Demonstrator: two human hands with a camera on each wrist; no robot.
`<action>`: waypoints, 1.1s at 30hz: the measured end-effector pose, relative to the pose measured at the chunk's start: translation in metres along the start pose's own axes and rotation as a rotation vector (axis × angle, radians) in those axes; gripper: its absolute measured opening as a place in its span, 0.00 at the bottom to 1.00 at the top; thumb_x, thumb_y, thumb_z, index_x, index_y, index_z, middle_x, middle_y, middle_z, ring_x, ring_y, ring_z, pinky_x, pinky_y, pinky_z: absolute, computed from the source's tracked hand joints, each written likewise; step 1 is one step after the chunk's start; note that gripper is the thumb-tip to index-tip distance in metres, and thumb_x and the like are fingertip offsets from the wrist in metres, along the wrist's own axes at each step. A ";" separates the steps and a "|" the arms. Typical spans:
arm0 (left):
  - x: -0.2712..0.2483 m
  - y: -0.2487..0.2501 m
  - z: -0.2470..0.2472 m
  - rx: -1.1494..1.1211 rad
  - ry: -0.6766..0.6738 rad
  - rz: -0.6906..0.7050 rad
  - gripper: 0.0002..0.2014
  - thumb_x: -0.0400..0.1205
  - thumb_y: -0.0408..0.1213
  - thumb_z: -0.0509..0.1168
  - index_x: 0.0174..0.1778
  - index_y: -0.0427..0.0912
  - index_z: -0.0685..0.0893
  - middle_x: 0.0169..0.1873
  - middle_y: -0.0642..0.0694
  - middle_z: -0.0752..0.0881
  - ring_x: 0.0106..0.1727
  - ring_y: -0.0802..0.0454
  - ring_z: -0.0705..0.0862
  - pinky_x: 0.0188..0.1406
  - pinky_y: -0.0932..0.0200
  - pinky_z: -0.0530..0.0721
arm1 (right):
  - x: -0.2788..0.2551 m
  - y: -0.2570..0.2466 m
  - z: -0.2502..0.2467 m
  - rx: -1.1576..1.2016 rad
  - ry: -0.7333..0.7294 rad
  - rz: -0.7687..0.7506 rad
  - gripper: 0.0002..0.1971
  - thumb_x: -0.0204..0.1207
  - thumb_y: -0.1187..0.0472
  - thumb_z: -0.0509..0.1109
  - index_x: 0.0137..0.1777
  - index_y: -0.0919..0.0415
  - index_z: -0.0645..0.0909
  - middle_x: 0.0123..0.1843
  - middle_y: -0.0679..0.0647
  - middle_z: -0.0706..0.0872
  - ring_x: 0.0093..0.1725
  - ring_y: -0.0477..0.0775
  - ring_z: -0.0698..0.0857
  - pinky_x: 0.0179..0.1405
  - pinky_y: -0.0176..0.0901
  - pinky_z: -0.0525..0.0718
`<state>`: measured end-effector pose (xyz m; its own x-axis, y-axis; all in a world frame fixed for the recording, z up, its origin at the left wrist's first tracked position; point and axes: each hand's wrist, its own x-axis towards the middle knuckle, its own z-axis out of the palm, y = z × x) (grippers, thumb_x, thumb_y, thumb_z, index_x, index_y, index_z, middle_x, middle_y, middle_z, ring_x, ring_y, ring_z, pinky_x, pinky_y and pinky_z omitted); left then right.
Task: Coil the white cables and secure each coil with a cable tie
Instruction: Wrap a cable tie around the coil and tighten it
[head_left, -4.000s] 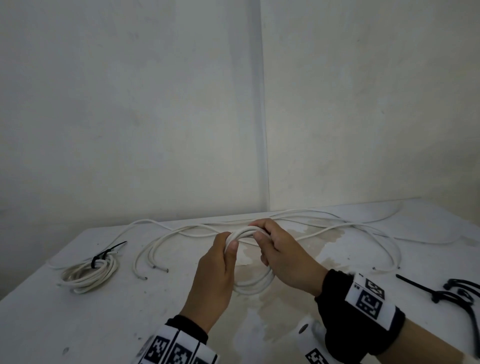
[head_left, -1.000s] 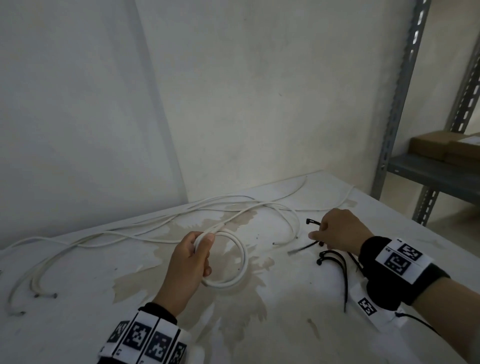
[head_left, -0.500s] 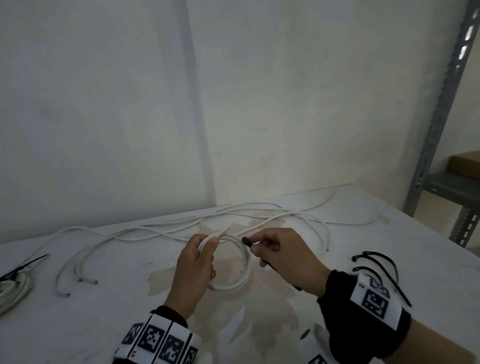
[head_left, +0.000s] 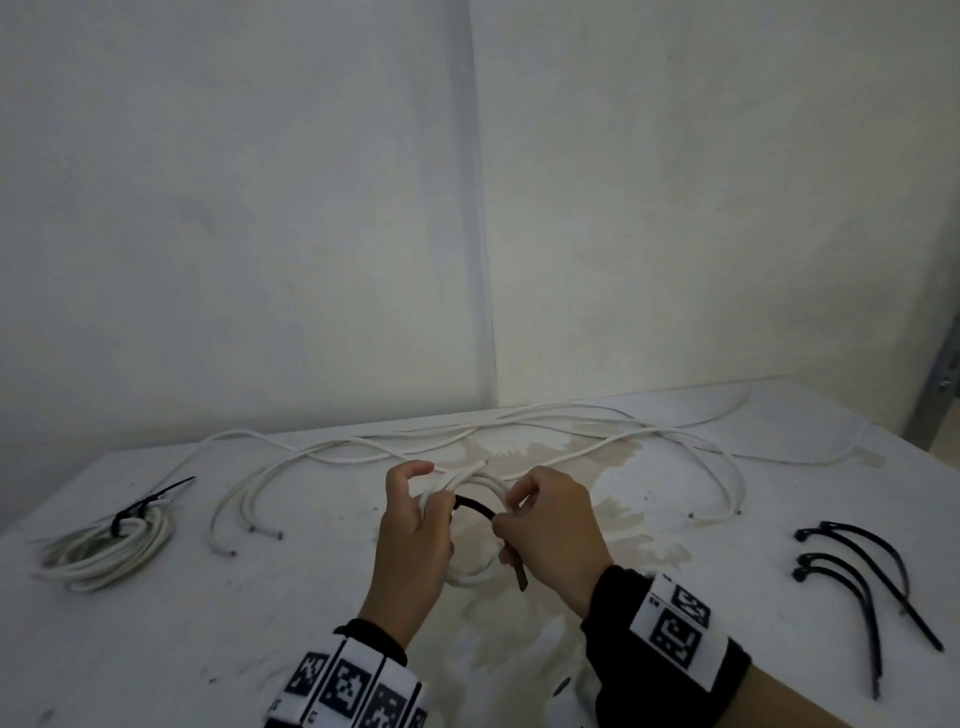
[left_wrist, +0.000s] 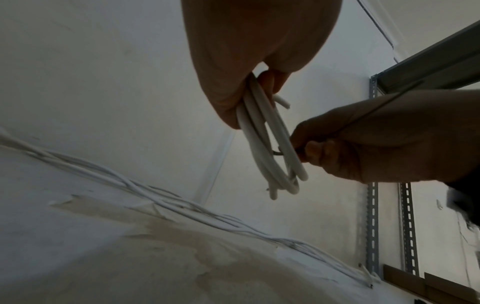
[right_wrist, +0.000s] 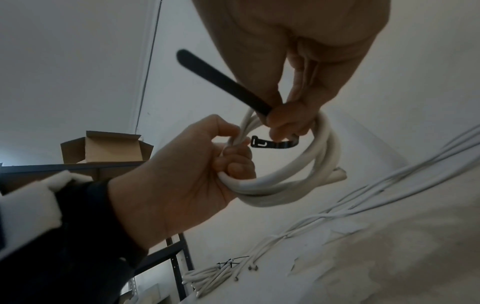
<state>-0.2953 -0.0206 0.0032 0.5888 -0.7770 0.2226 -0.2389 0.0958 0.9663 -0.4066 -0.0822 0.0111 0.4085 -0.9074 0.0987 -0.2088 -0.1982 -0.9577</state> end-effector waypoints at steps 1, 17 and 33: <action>-0.001 -0.001 0.000 0.010 -0.004 0.008 0.11 0.82 0.29 0.55 0.54 0.51 0.71 0.22 0.47 0.71 0.19 0.59 0.68 0.28 0.53 0.70 | 0.000 -0.001 0.004 0.017 0.016 -0.005 0.10 0.66 0.75 0.69 0.35 0.61 0.72 0.31 0.57 0.79 0.16 0.47 0.81 0.17 0.36 0.77; 0.003 0.001 -0.013 -0.099 -0.091 -0.072 0.12 0.82 0.28 0.53 0.45 0.39 0.82 0.16 0.56 0.66 0.19 0.59 0.65 0.21 0.62 0.68 | -0.006 -0.006 0.005 0.351 -0.305 -0.056 0.08 0.76 0.75 0.66 0.42 0.65 0.84 0.30 0.53 0.85 0.27 0.44 0.86 0.33 0.30 0.83; 0.003 0.003 -0.014 -0.190 -0.127 -0.152 0.11 0.81 0.28 0.50 0.47 0.39 0.77 0.23 0.49 0.68 0.21 0.58 0.66 0.22 0.61 0.69 | -0.006 0.001 0.002 0.305 -0.342 -0.456 0.08 0.74 0.71 0.68 0.45 0.60 0.87 0.38 0.43 0.89 0.43 0.39 0.86 0.48 0.31 0.81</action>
<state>-0.2831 -0.0140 0.0085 0.5027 -0.8619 0.0665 0.0015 0.0778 0.9970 -0.4073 -0.0766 0.0086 0.6672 -0.5773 0.4707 0.2942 -0.3763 -0.8786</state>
